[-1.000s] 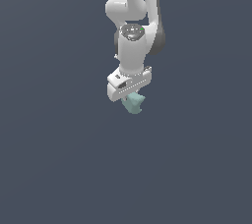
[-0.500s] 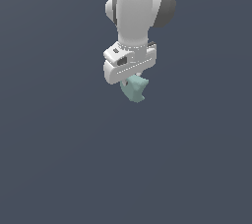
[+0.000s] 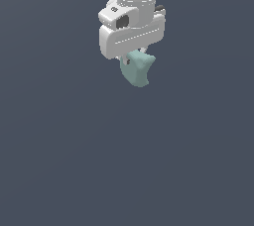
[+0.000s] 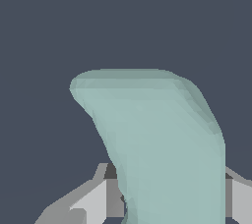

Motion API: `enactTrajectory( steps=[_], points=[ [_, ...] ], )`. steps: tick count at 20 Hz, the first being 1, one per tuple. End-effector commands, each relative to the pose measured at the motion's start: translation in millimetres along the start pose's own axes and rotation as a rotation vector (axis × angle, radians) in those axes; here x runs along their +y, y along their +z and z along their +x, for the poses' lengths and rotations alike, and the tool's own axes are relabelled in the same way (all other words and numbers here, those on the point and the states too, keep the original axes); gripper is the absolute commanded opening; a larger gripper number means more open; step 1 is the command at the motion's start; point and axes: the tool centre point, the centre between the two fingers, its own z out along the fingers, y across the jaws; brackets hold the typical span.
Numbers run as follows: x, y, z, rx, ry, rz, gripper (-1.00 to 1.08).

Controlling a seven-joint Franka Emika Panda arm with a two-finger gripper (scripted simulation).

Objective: Pick up the object and move it to a goal position.

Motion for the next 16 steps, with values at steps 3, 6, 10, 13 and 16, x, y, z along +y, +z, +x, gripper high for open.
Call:
enactTrajectory(
  steps=[3, 6, 10, 13, 16],
  points=[
    [1.2, -46.1, 2.5, 0.000, 0.000, 0.000, -1.00],
    [2.4, -72.9, 4.5, -0.001, 0.001, -0.001, -1.00],
    [3.9, -100.9, 7.0, -0.001, 0.001, -0.001, -1.00],
    [4.8, -116.4, 8.7, -0.001, 0.001, -0.001, -1.00],
    [5.7, -127.6, 10.0, -0.001, 0.002, -0.001, -1.00]
  ],
)
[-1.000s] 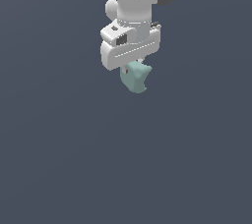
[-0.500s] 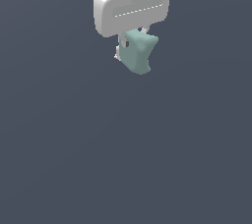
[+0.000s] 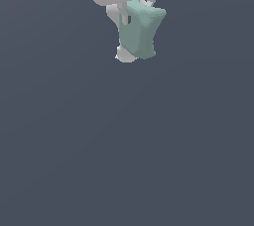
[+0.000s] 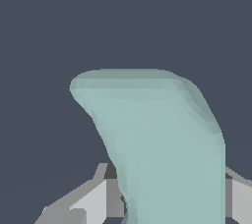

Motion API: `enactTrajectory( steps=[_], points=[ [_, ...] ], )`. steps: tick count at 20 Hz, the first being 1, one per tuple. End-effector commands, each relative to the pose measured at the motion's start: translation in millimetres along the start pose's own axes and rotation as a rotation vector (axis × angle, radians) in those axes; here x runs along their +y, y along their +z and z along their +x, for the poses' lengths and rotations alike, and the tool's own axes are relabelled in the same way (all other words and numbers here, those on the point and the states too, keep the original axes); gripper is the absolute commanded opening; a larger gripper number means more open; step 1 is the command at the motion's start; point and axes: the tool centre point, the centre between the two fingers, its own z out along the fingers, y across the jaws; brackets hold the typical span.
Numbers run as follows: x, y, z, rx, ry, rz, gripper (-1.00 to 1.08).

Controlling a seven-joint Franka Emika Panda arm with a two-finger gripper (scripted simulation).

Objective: Pick up the object and move it to a goal position.

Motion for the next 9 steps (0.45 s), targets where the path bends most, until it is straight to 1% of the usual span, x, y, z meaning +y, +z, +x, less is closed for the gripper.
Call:
enactTrajectory(
  steps=[1, 9],
  points=[
    [0.6, -9.0, 1.0, -0.001, 0.000, 0.000, -1.00],
    [1.5, -19.4, 2.5, -0.001, 0.000, 0.000, -1.00]
  ],
)
